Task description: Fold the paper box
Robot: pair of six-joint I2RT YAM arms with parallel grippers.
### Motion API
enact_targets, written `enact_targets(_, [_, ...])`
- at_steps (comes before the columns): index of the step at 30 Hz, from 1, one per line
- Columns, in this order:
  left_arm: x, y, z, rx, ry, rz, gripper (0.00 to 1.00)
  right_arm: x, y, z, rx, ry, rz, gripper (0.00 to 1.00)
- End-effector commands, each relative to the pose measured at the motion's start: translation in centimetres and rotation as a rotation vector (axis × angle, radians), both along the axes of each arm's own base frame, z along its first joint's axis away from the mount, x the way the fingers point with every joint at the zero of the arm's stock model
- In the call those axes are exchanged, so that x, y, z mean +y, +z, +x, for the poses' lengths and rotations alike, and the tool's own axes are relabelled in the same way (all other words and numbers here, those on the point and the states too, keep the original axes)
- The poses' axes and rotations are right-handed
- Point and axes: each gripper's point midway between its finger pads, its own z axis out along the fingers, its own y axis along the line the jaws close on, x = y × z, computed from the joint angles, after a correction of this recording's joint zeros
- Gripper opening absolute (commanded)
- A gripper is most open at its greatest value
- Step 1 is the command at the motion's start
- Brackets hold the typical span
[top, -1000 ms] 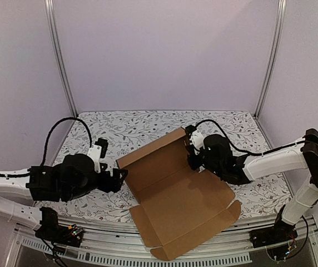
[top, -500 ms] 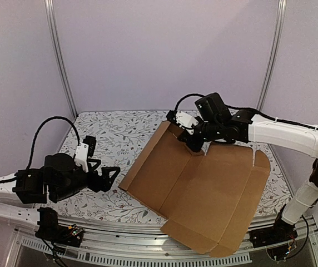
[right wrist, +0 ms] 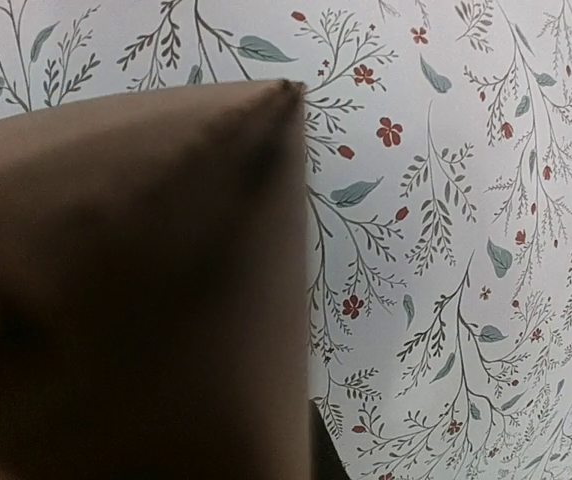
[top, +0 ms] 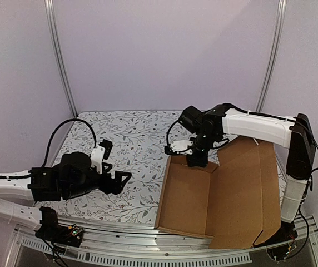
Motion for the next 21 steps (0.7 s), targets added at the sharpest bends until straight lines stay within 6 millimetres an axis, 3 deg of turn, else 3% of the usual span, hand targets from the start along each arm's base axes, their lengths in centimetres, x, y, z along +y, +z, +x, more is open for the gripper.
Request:
enact_targets(1, [-2.9, 0.1, 0.1, 0.047, -0.09, -0.078, 0.9, -0.7, -0.8, -1.2, 0.055, 0.063, -0.103, 0.01])
enact_targets(7, [-6.7, -0.9, -0.2, 0.118, -0.192, -0.137, 0.86, -0.7, -4.2, -1.2, 0.07, 0.082, -0.23, 0.0])
enact_targets(21, [-12.6, -5.5, -1.0, 0.293, -0.332, -0.215, 0.85, 0.4, -8.3, -0.4, -0.017, 0.052, -0.328, 0.0])
